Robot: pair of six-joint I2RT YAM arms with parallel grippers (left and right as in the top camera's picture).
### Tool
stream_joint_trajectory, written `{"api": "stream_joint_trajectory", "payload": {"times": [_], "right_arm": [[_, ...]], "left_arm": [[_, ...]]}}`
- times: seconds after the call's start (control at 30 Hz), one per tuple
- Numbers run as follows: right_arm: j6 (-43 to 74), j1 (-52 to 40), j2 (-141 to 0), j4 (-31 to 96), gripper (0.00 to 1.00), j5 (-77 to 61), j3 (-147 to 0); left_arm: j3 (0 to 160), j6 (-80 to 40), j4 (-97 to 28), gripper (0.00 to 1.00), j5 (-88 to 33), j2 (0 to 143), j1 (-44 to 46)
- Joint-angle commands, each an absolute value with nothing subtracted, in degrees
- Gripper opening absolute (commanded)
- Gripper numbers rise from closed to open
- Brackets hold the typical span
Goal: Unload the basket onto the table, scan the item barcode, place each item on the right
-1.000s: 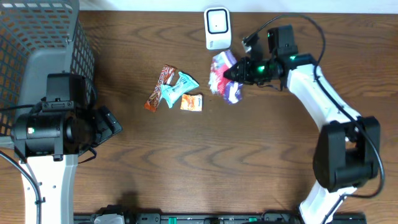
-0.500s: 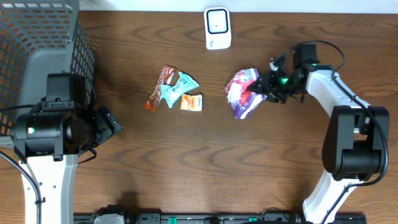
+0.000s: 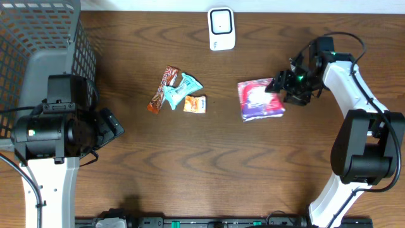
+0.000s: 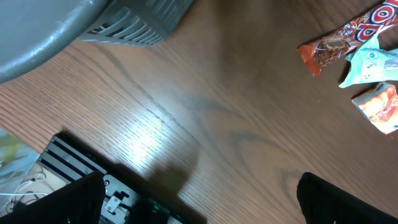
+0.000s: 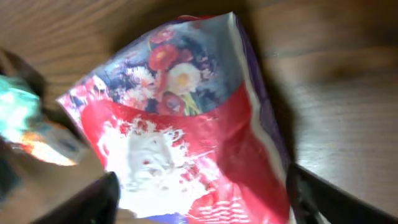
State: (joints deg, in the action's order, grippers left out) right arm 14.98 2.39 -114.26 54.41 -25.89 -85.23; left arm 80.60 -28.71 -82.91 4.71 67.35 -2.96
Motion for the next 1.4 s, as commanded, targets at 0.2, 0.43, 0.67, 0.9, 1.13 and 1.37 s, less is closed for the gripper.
{"api": "stream_joint_trajectory", "payload": {"times": [0.2, 0.43, 0.67, 0.9, 1.13, 1.37], "right_arm": [[12.8, 2.0, -113.9, 54.2, 0.99, -15.8, -86.1], [7.1, 1.8, -114.3, 52.1, 0.99, -20.6, -84.6], [6.0, 1.8, -116.7, 50.9, 0.99, -24.8, -84.2], [5.7, 1.5, -121.0, 50.7, 0.76, -26.6, -84.1], [5.5, -1.0, -125.9, 50.1, 0.19, -33.4, -84.1], [8.9, -2.9, -124.1, 48.5, 0.01, -43.4, -86.0]], "left_arm": [[80.3, -29.3, -83.1, 0.98, 5.6, 67.3, -3.3], [80.3, -29.2, -83.1, 0.98, 5.6, 67.3, -3.3], [80.3, -29.3, -83.1, 0.98, 5.6, 67.3, -3.3], [80.3, -29.2, -83.1, 0.98, 5.6, 67.3, -3.3], [80.3, -29.3, -83.1, 0.98, 5.6, 67.3, -3.3], [80.3, -29.3, -83.1, 0.98, 5.6, 67.3, -3.3]]}}
